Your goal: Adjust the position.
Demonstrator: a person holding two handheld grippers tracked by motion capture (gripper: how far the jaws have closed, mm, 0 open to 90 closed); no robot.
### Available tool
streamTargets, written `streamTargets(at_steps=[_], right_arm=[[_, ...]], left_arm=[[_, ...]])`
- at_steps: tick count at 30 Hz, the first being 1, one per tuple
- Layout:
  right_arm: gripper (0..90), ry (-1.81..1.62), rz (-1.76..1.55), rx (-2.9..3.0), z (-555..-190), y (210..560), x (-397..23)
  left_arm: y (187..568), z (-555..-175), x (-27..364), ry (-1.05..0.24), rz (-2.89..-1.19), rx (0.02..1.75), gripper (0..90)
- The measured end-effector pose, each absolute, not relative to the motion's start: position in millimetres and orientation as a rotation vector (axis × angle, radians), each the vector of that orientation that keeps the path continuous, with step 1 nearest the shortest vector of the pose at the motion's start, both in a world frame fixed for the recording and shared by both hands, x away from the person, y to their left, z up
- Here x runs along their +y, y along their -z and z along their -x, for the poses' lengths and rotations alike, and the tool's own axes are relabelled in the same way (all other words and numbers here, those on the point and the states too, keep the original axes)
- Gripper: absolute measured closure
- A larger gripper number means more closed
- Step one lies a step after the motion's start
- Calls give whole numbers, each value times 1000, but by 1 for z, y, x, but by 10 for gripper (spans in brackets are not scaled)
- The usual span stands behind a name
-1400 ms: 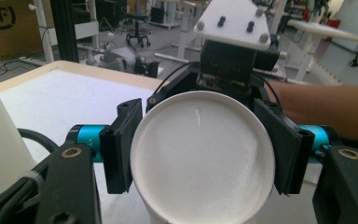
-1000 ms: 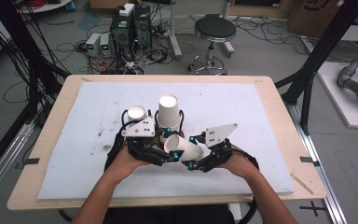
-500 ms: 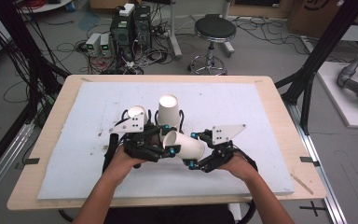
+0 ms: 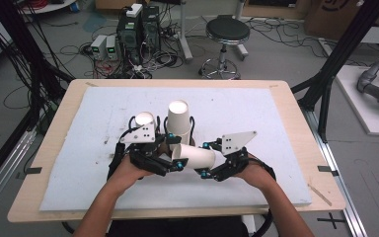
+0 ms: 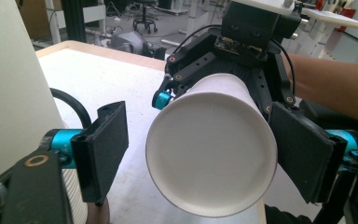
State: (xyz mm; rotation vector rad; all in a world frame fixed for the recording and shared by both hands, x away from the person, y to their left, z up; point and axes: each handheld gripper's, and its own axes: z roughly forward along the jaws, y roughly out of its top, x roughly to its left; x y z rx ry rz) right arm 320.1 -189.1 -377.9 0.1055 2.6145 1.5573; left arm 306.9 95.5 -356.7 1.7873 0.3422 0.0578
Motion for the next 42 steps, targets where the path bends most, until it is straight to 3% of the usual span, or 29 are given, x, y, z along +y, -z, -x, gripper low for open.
streamTargets(at_steps=[5,24,30,37,42], right_arm=[[328,-1570,-100,2631,-321,378,-189],[197,-1787,-223,2550,-321,379,-196],[203,-1859,-208,2531,-319,381,-195],[298,-1832,-137,2544,-318,379,-198],[302,-1727,-149,2571,-319,380,-198]], left_arm=[[358,-306,95,-30,-1797,287,332],[358,-307,104,26,-1663,272,353],[361,-306,100,42,-1665,256,353],[364,-306,98,34,-1704,253,350],[361,-302,95,-68,-1809,278,246]])
